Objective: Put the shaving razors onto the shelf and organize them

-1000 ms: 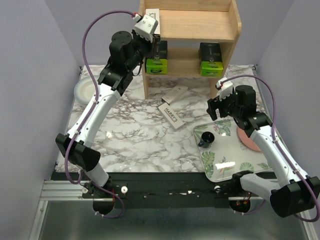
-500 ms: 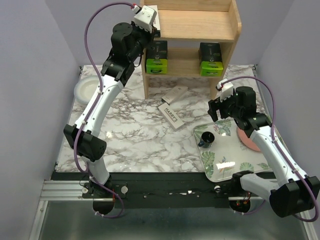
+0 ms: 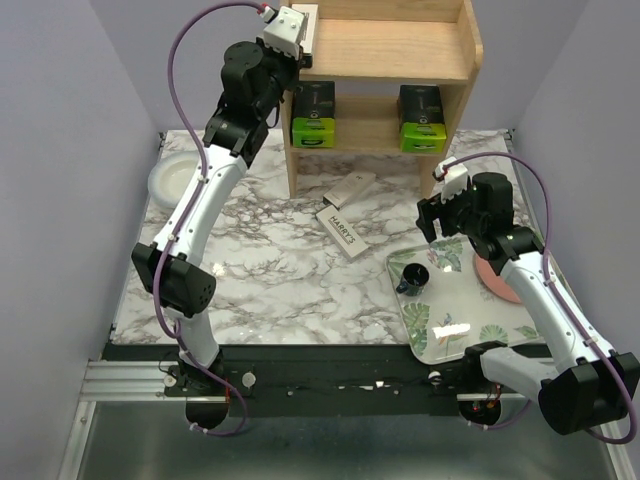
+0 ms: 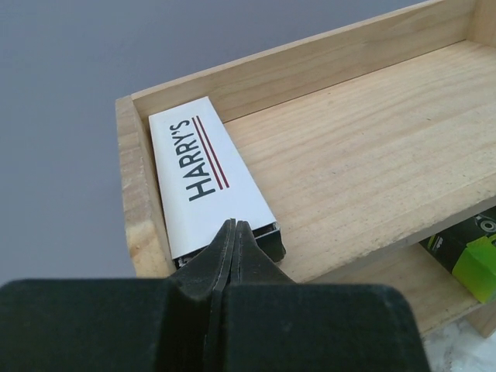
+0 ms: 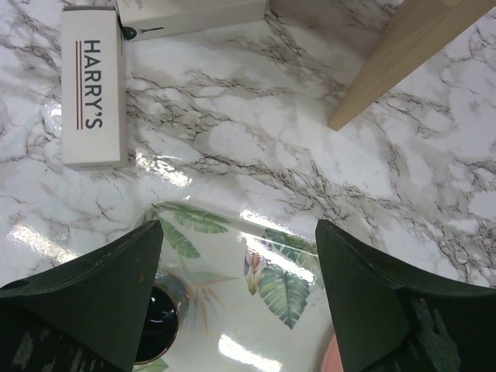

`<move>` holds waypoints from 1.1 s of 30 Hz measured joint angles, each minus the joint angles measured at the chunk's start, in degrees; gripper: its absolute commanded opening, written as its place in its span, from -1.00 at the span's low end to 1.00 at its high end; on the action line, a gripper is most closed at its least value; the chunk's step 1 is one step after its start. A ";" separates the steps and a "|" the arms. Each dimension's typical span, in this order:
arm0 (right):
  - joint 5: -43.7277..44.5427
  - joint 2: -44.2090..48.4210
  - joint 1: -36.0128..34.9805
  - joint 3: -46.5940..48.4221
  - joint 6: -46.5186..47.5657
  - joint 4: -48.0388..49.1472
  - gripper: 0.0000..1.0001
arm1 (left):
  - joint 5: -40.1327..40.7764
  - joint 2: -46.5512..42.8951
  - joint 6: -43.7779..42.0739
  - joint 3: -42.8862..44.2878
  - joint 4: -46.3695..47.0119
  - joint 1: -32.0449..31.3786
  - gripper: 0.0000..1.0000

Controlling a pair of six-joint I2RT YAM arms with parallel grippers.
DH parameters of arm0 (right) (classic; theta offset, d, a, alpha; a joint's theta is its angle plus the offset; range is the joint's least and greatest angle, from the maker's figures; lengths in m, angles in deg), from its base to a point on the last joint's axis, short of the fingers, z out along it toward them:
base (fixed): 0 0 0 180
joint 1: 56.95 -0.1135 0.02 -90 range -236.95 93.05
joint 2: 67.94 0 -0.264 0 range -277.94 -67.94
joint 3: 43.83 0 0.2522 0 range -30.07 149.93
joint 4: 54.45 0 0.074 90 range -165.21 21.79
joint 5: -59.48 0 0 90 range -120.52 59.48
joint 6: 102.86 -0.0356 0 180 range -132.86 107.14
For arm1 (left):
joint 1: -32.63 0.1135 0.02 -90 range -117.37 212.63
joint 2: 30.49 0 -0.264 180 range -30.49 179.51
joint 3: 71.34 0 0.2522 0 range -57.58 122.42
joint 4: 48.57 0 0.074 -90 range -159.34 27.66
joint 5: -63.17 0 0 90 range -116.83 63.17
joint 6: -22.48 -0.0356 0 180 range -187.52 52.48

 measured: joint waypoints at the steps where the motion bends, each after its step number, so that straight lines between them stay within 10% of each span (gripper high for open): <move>1: 0.00 0.00 0.00 0.02 0.02 0.00 0.76 | -0.02 -0.07 0.09 -0.04 0.04 0.31 -1.00; 12: -0.11 -0.04 0.37 0.00 0.00 0.02 0.73 | -4.28 -0.20 4.90 -0.15 1.86 1.22 -1.00; 21: -7.06 -0.04 0.37 2.84 2.32 -1.66 0.74 | -8.09 -10.25 7.37 -0.52 7.41 3.10 0.74; 33: -7.58 -13.44 -13.18 11.28 1.01 -3.30 0.78 | -0.55 -43.95 11.85 -35.65 8.31 14.40 0.97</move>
